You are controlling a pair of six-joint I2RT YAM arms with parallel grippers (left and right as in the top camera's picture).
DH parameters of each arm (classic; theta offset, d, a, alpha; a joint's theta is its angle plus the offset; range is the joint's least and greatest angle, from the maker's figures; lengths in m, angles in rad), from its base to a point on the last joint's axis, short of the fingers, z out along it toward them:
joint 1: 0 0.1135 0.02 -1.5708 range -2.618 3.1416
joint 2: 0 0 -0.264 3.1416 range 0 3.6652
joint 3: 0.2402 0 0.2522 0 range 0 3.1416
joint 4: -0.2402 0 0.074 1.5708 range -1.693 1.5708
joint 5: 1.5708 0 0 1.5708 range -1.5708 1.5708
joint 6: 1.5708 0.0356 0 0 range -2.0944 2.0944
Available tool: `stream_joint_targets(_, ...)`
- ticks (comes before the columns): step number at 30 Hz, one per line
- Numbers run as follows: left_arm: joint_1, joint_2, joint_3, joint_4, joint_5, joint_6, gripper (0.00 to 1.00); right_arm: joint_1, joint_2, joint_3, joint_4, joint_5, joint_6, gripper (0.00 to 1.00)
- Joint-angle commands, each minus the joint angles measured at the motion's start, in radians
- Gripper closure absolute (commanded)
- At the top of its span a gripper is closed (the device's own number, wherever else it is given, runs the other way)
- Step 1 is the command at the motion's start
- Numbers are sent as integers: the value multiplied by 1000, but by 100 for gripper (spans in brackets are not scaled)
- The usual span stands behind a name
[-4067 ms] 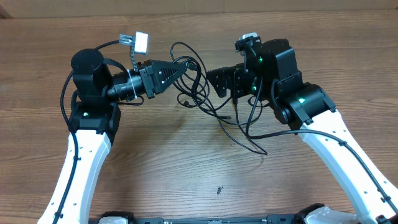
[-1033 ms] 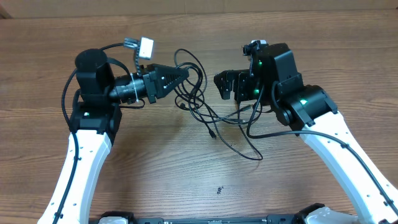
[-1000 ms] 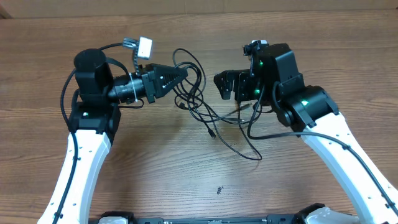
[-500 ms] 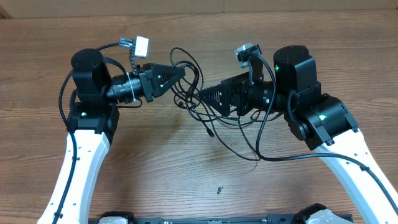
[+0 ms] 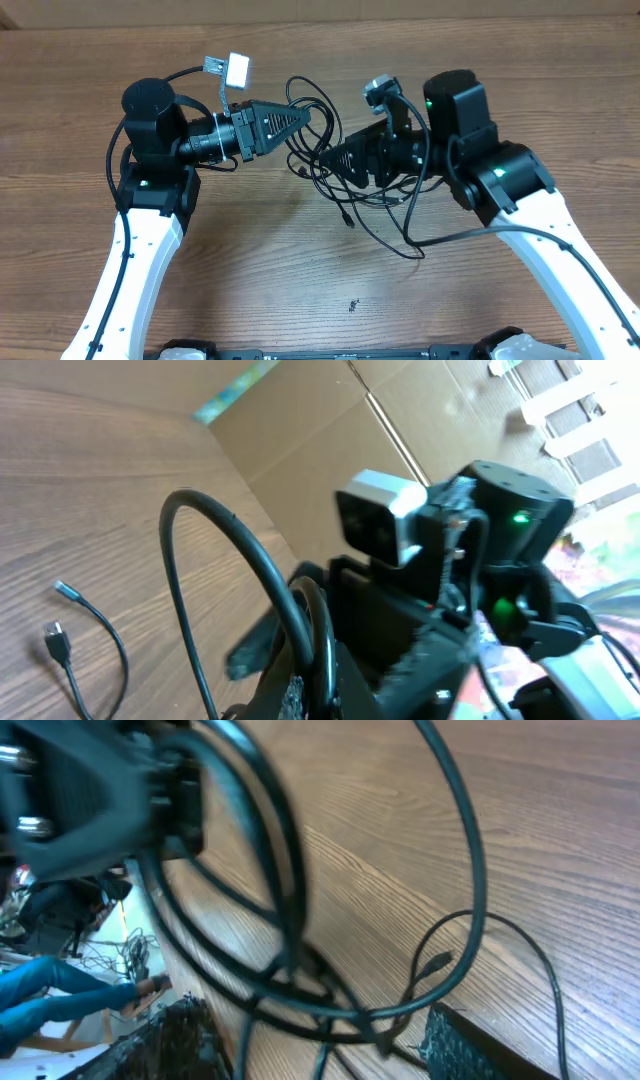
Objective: Untangle cables
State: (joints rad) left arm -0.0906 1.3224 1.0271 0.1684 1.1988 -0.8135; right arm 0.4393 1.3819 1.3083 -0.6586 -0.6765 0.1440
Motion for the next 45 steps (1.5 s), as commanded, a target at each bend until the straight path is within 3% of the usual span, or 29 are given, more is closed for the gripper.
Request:
stream_joint_targets(1, -9, -17, 27, 8, 32, -39, 96, -1, 12, 0, 37, -88, -19, 29)
stream_joint_targets(8, -9, -17, 27, 8, 25, -20, 96, -1, 12, 0, 70, -96, -19, 31)
stream_joint_targets(11, -9, -17, 27, 8, 23, -9, 96, -1, 12, 0, 74, -95, -19, 51)
stream_joint_targets(12, -10, -17, 27, 8, 23, -9, 96, -1, 12, 0, 76, -95, -19, 64)
stream_joint_targets(15, -18, -17, 27, 8, 24, -9, 96, -1, 12, 0, 81, -95, -19, 79)
stream_joint_targets(20, -34, -17, 27, 8, 25, -9, 96, -1, 12, 0, 87, -91, -19, 80)
stream_joint_targets(26, -38, -17, 27, 8, 27, -10, 96, -1, 12, 0, 86, -48, -19, 75)
stream_joint_targets(37, -61, -17, 27, 8, 25, -8, 96, -1, 12, 0, 96, -39, -18, 96)
stream_joint_targets(42, -60, -17, 27, -9, 26, 106, 96, -1, 12, 0, 62, -39, -14, 96)
stream_joint_targets(45, -60, -16, 27, -65, 24, 272, 96, -3, 11, 0, 40, -38, 12, 96)
